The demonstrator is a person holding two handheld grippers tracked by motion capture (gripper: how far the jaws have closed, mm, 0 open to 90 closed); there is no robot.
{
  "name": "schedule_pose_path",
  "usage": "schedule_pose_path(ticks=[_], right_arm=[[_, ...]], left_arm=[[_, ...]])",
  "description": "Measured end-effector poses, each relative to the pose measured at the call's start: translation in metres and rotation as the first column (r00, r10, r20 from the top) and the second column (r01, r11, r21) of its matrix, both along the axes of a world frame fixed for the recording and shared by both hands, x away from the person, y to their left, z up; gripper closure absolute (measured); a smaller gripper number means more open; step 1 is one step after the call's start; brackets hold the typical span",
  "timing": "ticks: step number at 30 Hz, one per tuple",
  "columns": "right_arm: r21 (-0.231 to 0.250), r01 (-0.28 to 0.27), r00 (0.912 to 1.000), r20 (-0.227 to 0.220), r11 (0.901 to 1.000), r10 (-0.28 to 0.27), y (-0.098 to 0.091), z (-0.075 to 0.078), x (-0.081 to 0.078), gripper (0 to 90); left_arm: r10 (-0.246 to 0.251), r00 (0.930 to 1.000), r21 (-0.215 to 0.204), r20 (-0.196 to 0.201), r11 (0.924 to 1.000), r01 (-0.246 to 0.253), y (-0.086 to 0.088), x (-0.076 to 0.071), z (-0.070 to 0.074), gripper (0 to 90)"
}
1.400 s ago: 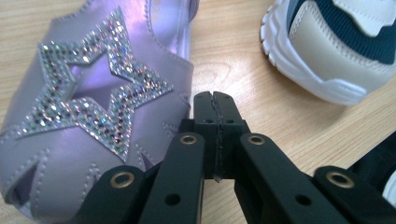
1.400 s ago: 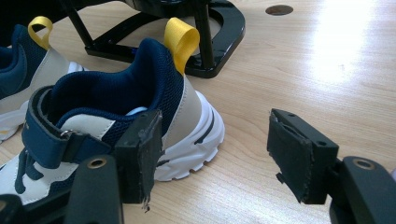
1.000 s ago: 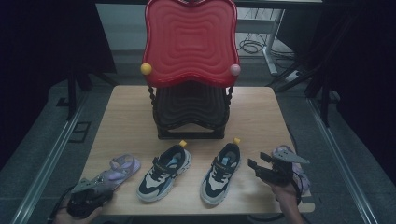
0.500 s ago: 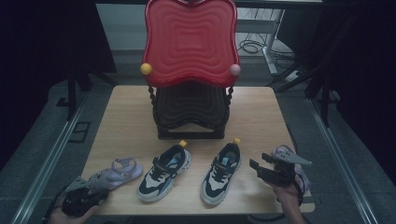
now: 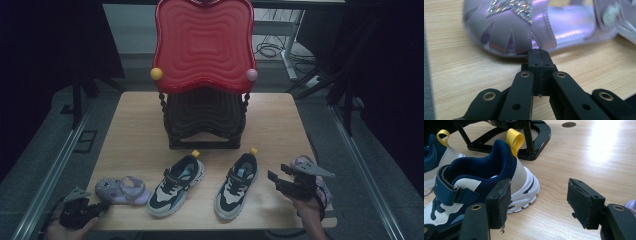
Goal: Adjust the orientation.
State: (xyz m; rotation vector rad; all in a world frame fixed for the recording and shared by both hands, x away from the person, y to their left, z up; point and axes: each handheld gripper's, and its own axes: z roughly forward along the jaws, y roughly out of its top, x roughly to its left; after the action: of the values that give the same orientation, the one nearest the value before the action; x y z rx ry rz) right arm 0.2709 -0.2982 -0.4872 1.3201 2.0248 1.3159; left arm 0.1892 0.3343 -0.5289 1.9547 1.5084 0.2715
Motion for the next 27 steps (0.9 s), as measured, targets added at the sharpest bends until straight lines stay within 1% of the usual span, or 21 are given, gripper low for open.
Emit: schedule_pose_path(ticks=[5, 8, 9, 16, 21, 24, 27], right_arm=[[-0.001, -0.001, 1.0000, -0.001, 1.0000, 0.001, 0.001, 0.000, 0.000, 35.5], [0.000, -0.001, 1.0000, -0.001, 1.0000, 0.001, 0.002, 0.000, -0.001, 35.5], [-0.003, 0.002, 1.0000, 0.001, 1.0000, -0.002, 0.002, 0.000, 0.000, 35.6], [-0.004, -0.003, 1.0000, -0.007, 1.0000, 0.003, 0.003, -0.001, 0.000, 35.5], [-0.004, -0.002, 1.0000, -0.008, 1.0000, 0.002, 0.002, -0.002, 0.000, 35.6], [-0.004, -0.002, 0.9999, -0.010, 1.0000, 0.002, 0.002, -0.002, 0.000, 35.6], [-0.006, -0.002, 1.0000, -0.010, 1.0000, 0.002, 0.003, -0.002, 0.000, 35.6]], left_arm=[[0.011, 0.9999, -0.012, 0.003, 0.9999, -0.011, 0.008, 0.005, 0.000, 89.4], [0.012, 0.9999, -0.013, -0.003, 0.9998, -0.012, 0.012, 0.008, 0.001, 89.2], [0.015, 0.9999, -0.030, -0.004, 0.9994, -0.015, 0.014, 0.010, 0.001, 89.2], [0.024, 0.9997, -0.025, -0.007, 0.9994, -0.024, 0.020, 0.019, 0.001, 89.2], [0.020, 0.9998, -0.029, -0.008, 0.9994, -0.020, 0.025, 0.027, 0.002, 88.8], [0.012, 0.9998, -0.041, -0.016, 0.9991, -0.012, 0.028, 0.034, 0.002, 88.6], [0.009, 0.9998, -0.044, -0.016, 0.9990, -0.010, 0.029, 0.038, 0.002, 88.8]])
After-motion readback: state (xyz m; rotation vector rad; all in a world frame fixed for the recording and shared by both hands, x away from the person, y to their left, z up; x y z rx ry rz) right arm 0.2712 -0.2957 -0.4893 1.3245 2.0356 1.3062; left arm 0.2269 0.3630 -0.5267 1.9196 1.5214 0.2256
